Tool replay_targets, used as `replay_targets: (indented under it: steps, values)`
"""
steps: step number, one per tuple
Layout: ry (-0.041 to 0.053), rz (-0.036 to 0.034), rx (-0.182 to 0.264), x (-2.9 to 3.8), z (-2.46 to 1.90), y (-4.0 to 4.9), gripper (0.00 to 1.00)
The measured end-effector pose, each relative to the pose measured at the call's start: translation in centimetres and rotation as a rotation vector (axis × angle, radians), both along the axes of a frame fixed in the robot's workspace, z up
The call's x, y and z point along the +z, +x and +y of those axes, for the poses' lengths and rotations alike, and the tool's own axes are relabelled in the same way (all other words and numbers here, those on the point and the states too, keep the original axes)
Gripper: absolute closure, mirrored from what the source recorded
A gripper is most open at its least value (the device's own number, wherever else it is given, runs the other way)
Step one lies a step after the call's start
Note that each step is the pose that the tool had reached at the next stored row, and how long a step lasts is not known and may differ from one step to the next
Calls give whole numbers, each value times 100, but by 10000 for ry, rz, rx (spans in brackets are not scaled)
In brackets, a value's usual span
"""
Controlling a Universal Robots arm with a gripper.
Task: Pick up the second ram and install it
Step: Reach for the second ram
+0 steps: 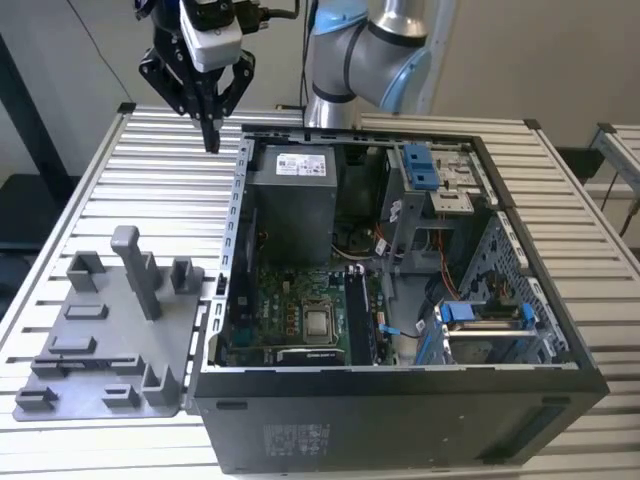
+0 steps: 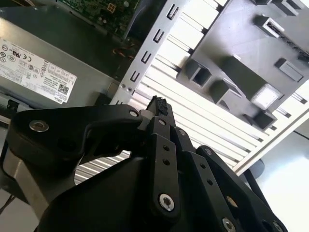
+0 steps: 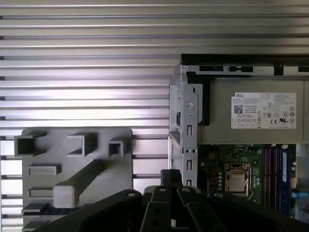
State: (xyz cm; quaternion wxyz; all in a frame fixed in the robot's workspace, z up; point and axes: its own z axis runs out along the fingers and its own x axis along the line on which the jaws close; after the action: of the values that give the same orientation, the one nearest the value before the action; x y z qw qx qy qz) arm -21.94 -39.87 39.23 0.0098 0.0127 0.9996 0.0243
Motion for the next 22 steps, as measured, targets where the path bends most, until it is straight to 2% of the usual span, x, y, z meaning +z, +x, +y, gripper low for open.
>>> replay_targets:
  steps: [22]
  values:
    - [2, -1, 177, -4, 0, -378, 89]
